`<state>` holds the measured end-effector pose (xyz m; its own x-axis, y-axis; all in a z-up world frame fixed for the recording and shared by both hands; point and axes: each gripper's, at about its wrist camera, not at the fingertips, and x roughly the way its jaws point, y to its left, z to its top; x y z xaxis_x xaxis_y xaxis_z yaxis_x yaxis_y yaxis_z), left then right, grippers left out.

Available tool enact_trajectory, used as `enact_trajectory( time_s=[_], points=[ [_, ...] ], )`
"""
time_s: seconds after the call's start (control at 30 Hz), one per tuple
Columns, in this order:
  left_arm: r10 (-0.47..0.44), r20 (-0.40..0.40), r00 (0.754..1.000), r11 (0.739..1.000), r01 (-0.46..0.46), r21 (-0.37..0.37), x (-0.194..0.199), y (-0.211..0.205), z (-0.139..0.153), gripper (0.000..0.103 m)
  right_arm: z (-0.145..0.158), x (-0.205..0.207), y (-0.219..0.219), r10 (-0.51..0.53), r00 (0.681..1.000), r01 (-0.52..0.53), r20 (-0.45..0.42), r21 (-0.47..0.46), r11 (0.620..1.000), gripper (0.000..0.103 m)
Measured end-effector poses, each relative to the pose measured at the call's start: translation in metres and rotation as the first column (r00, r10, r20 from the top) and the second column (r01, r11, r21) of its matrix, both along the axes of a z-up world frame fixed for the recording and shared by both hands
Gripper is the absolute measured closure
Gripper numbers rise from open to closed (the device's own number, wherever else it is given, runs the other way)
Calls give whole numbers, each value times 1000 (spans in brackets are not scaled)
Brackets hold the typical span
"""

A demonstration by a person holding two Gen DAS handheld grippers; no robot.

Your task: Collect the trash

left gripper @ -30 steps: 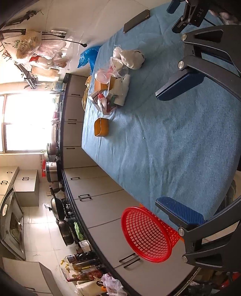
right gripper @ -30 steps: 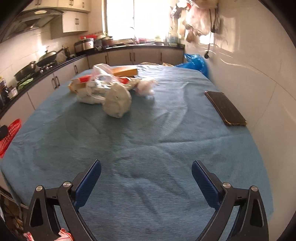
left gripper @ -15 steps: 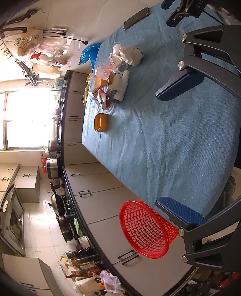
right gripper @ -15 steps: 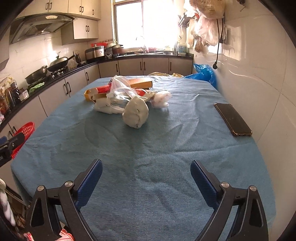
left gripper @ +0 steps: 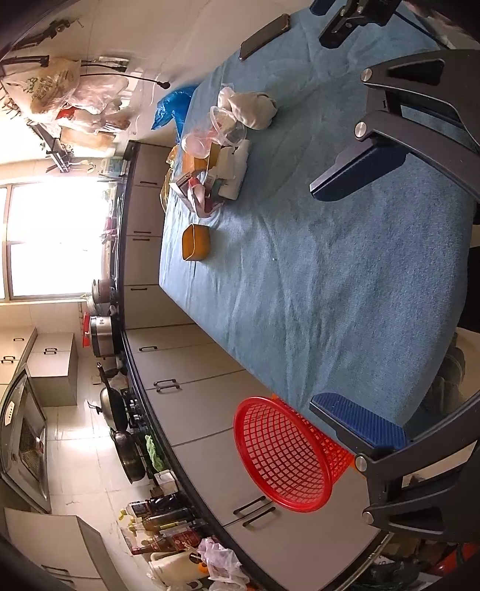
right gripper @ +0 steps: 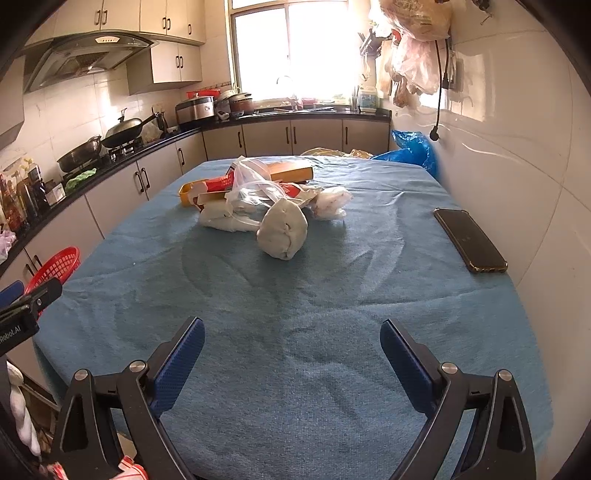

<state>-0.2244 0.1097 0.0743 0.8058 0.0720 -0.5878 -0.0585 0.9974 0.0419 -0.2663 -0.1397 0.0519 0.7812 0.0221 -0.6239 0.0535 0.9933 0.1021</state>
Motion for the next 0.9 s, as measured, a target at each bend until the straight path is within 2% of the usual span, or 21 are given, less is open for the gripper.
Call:
enact_trajectory(
  time_s=[0.6, 0.8, 0.9],
  points=[
    [-34, -78, 996, 999, 36, 29, 28, -14, -17, 0, -15, 26, -19, -3, 999, 5, -49, 27, 1000, 4],
    [-85, -78, 993, 996, 86, 14, 63, -20, -4, 0, -13, 53, -24, 13, 999, -13, -45, 0, 1000, 4],
    [-122, -62, 991, 992, 123, 5, 93, -25, 5, 0, -11, 71, -28, 20, 999, -20, -39, 4, 1000, 4]
  ],
)
